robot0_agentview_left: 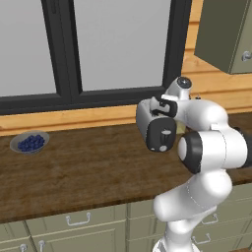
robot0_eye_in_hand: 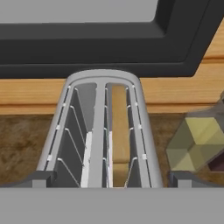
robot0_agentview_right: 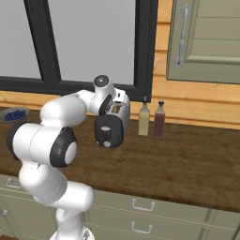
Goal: Start the toaster. Once the lever pops up, take the bread to the plate on the dining counter.
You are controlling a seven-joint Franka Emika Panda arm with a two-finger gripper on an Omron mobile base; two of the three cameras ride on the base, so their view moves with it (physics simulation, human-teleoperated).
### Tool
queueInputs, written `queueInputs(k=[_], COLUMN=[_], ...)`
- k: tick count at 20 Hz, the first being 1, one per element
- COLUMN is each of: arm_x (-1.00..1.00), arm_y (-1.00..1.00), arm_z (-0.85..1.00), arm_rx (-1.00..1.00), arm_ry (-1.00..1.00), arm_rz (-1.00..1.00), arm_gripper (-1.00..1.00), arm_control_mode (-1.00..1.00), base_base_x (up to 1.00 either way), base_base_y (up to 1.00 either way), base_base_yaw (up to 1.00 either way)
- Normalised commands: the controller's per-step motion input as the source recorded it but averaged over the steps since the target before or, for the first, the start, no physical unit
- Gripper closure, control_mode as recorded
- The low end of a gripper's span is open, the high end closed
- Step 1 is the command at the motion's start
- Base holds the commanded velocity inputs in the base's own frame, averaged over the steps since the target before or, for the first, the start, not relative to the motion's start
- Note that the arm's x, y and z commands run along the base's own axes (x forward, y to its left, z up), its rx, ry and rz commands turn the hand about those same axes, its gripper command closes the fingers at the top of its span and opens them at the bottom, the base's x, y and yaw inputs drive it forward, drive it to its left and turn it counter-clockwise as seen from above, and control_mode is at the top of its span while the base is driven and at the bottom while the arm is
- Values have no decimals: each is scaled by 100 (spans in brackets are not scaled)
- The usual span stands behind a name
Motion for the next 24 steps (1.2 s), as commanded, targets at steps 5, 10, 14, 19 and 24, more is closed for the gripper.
queueInputs(k=[5, 10, 14, 19, 24], arm_x=[17, 20, 20, 19, 15], arm_y=[0, 0, 0, 0, 0], arm_z=[-11, -11, -9, -7, -9], arm_rx=[0, 0, 0, 0, 0], arm_ry=[0, 0, 0, 0, 0], arm_rz=[0, 0, 0, 0, 0], arm_gripper=[-100, -100, -100, -100, -100], arm_control_mode=[-100, -100, -100, -100, -100], base_base_x=[0, 0, 0, 0, 0], base_base_y=[0, 0, 0, 0, 0], base_base_yaw=[0, 0, 0, 0, 0])
